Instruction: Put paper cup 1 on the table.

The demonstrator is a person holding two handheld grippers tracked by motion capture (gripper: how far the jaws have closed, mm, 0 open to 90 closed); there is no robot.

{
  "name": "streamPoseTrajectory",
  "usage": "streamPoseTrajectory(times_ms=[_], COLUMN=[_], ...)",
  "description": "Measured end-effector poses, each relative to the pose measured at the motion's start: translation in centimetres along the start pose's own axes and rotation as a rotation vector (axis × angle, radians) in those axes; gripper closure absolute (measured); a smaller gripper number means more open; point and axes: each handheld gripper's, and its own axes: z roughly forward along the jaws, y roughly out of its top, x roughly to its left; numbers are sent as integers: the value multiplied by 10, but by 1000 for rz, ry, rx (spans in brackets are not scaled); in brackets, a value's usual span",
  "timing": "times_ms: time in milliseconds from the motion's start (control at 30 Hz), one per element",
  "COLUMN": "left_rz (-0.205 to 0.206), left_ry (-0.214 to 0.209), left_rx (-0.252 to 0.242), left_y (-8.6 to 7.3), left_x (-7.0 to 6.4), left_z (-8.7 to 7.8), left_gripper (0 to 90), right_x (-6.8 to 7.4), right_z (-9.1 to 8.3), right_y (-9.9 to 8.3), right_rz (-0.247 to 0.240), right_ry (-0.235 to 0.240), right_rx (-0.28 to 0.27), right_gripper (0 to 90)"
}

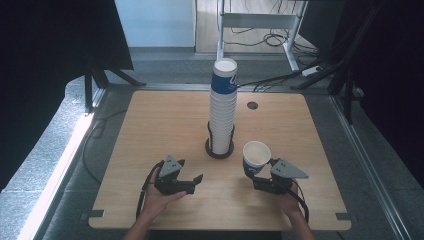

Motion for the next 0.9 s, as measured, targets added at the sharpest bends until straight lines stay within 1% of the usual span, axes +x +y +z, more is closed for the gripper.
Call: streamPoseTrajectory(times_ms=[233,267,333,467,767,900], left_rz=[11,12,13,24,16,16], left_ry=[4,6,9,13,4,2], left_rx=[9,10,16,24,31,38], left_y=[0,0,-1,-1,-1,-2], left_x=[-1,-1,-1,-2,-2,-2], left_z=[1,1,2,3,3,4], left_gripper=[142,143,143,143,144,144], right_x=[-22,-26,-30,-41,-53,-59], right_z=[-9,-11,-13,-17,-22,-24], right_y=[-3,-5,-6,-10,-15,-17], right_rz=[31,37,43,68,62,74], right_ry=[-84,-112,-137,-172,-240,-261], right_rx=[4,5,9,19,54,61], right_gripper=[273,273,273,273,273,273])
